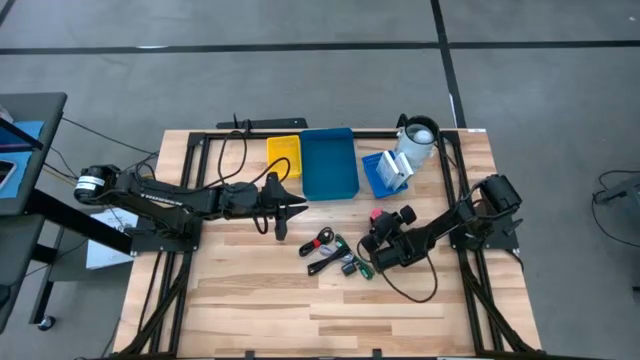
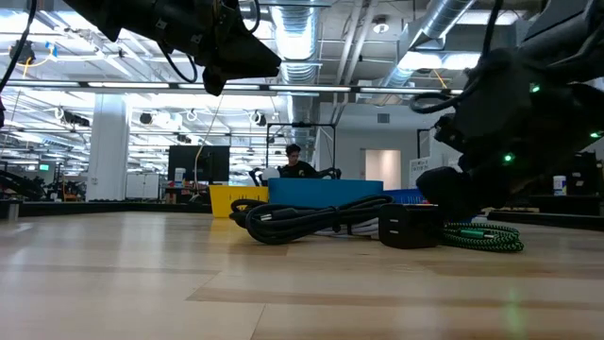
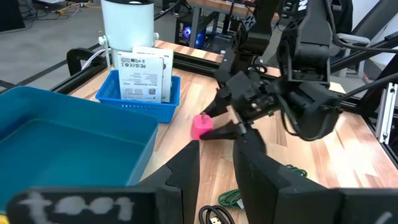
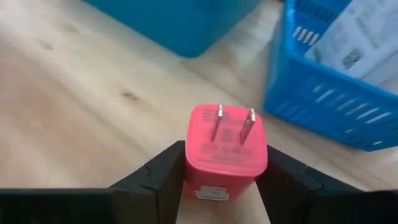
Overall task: Pick and place items into bin
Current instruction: Put the pink charger adapter into the yellow basket
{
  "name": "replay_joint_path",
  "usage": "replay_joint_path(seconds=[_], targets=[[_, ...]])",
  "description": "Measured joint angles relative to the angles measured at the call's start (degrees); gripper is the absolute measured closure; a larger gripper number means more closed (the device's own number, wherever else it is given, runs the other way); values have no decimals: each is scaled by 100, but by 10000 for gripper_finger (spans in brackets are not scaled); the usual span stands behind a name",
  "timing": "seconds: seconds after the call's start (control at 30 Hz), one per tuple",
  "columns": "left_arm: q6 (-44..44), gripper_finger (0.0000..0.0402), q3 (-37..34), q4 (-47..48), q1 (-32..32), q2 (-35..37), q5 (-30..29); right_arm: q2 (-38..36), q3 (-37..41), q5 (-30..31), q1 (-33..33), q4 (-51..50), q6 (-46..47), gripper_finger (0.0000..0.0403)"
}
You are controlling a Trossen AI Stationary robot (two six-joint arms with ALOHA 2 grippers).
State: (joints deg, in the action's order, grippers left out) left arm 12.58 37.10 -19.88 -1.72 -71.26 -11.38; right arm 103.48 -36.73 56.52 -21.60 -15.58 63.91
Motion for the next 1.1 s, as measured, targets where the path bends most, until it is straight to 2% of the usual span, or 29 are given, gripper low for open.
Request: replay_joint_path(seconds=[0.1,0.2,0.47,0.63,0.77,0.87,1.1], targets=[[26,316,0,7,0,0,0,0,0,-31,-201,132,-8,225],[61,316,2,89,1,0,0,0,2,-31,-379,351,-210,250],[296,316,2,159,4,-2,-53,0,2,-25,-524,1594,-1720,260],[295,316,2,155,4,-2,-101,-102,1,-90,-369,2324,-2899,242],[129,316,2,40,19,-2,-132,-357,2,-323,-149,2535,-3844,252],[-138,316,2,-112,73,-2,-147,-659,2,-562,56,2613,-4489,259],[-115,316,2,-295,189,-2,-153,-1545,2,-1333,535,3273,-6073,249]])
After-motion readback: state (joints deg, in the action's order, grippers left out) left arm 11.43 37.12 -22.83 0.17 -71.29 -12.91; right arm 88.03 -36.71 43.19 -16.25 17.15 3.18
